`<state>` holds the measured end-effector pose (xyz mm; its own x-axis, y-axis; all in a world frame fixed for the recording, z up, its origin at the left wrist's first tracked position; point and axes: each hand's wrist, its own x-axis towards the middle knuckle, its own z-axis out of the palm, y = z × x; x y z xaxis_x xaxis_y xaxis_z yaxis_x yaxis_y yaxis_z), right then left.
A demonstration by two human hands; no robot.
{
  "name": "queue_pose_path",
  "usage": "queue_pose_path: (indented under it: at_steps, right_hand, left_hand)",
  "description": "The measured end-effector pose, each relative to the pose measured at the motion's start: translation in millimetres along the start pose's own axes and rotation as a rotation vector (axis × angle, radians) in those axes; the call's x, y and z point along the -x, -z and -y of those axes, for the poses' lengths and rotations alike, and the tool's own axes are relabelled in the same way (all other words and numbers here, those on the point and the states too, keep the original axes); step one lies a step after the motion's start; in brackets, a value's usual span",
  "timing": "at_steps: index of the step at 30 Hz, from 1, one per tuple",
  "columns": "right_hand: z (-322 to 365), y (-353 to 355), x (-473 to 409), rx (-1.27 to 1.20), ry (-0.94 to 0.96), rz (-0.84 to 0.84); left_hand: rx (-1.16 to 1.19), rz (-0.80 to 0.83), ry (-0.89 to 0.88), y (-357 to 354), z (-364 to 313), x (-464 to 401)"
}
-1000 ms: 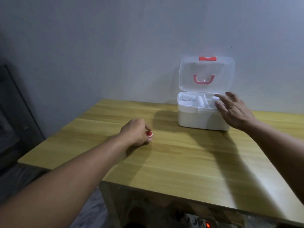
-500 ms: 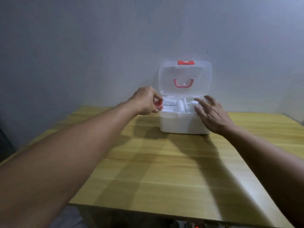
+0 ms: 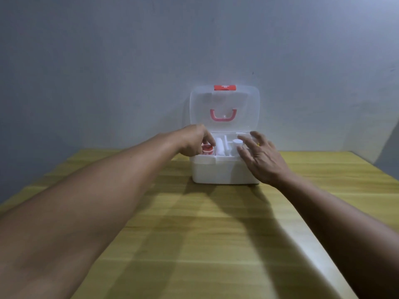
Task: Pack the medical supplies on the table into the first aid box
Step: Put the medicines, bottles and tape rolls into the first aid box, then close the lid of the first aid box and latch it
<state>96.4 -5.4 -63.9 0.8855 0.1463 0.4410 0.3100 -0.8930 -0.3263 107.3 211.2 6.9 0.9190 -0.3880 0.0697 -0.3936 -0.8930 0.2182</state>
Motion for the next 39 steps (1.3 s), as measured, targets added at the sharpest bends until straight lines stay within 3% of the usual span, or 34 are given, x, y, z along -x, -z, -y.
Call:
queue_pose_path:
  at_steps: [3, 7, 14, 20, 22, 25, 27, 35, 39]
  right_hand:
    - [0, 0, 0, 0.005, 0.005, 0.000]
    - [1, 1, 1, 0.001, -0.002, 0.001]
    - [0, 9, -2, -0.024, 0.002, 0.052]
    - [4, 17, -3, -0.049, -0.005, 0.019]
    - [7, 19, -5, -0.072, 0.007, -0.016]
    - [13, 24, -19, -0.074, 0.032, -0.073]
    - [19, 27, -35, -0.058, 0.045, -0.111]
    - [32, 45, -121, 0.141, 0.099, -0.254]
    - [34, 48, -149, 0.268, 0.139, -0.181]
  left_hand:
    - [0.135, 0.032, 0.025, -4, 3, 4]
    - [0.220, -0.048, 0.072, -9, 5, 10]
    - [0.015, 0.093, 0.096, -20, 2, 6]
    - [0.096, 0.139, 0.111, -19, 6, -1]
    - [0.101, 0.068, 0.098, -21, 8, -1]
    - [0.099, -0.204, 0.048, -24, 10, -1]
    - [0.080, -0.257, 0.048, -27, 10, -5]
    - [-0.115, 0.056, 0.113, -43, 6, -25]
    - [-0.101, 0.101, 0.142, -41, 5, -27]
